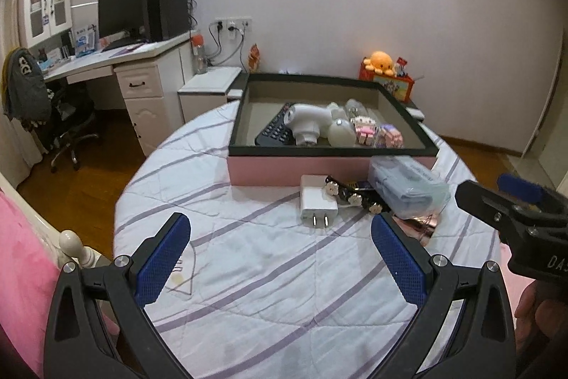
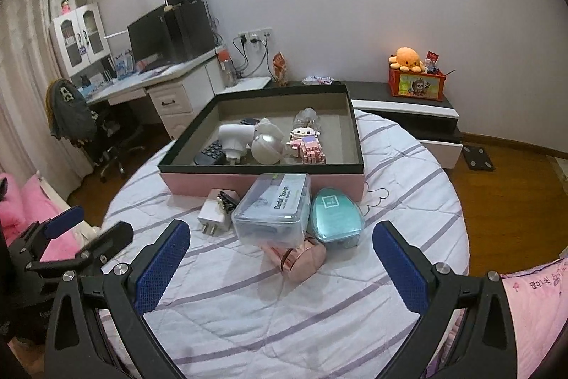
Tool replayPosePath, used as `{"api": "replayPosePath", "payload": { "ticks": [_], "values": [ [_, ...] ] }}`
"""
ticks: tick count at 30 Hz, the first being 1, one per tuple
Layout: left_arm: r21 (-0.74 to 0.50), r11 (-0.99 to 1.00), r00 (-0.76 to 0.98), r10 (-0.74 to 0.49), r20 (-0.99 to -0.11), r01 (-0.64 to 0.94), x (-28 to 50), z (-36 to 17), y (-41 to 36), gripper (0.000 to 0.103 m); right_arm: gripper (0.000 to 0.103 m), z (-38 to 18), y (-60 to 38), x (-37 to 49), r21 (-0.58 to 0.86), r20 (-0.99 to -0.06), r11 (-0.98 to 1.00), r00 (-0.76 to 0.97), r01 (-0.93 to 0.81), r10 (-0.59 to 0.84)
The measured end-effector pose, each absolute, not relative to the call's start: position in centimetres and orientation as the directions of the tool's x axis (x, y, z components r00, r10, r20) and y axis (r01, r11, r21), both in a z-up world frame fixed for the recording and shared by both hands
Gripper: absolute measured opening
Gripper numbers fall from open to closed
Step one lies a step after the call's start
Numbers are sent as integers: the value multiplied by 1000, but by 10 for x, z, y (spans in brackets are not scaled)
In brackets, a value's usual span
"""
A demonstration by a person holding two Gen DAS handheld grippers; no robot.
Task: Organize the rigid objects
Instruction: 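Grasp the white charger plug with the left tool while the right grasps the Dental Flossers case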
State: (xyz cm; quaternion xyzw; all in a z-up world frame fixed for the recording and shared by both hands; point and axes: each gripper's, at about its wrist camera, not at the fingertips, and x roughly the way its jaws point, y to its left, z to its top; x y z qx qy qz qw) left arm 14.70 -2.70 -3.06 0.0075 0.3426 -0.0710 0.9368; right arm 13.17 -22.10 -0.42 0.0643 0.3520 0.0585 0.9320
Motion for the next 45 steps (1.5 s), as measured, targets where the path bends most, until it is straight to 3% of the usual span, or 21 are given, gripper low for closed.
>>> {"api": "replayPosePath", "payload": {
  "ticks": [11,18,25,33,37,44,45],
  "values": [
    [-52,986,678,-146,-720,157,198,-78,-38,103,102,-32,-211,177,137,-708,990,694,-40,126],
    [-57,982,637,-161,-754,180,224,-99,-52,103,91,-51,-210,197,136,-747,990,652,-40,129],
    [-32,984,606,-135,-784,177,244,-111,-63,103,68,-60,-205,208,130,-762,988,630,-80,151],
    [-10,981,581,-123,-804,193,257,-117,-71,99,66,-59,-209,203,139,-755,986,635,-90,164],
    [-9,981,585,-124,-802,196,259,-116,-72,88,67,-60,-204,205,113,-761,989,632,-91,145],
    [-35,970,600,-177,-780,242,253,-111,-76,42,67,-60,-203,205,121,-755,987,636,-105,161],
    [-37,969,602,-181,-778,243,252,-110,-76,42,66,-60,-204,203,124,-753,987,637,-107,164]
  ]
}}
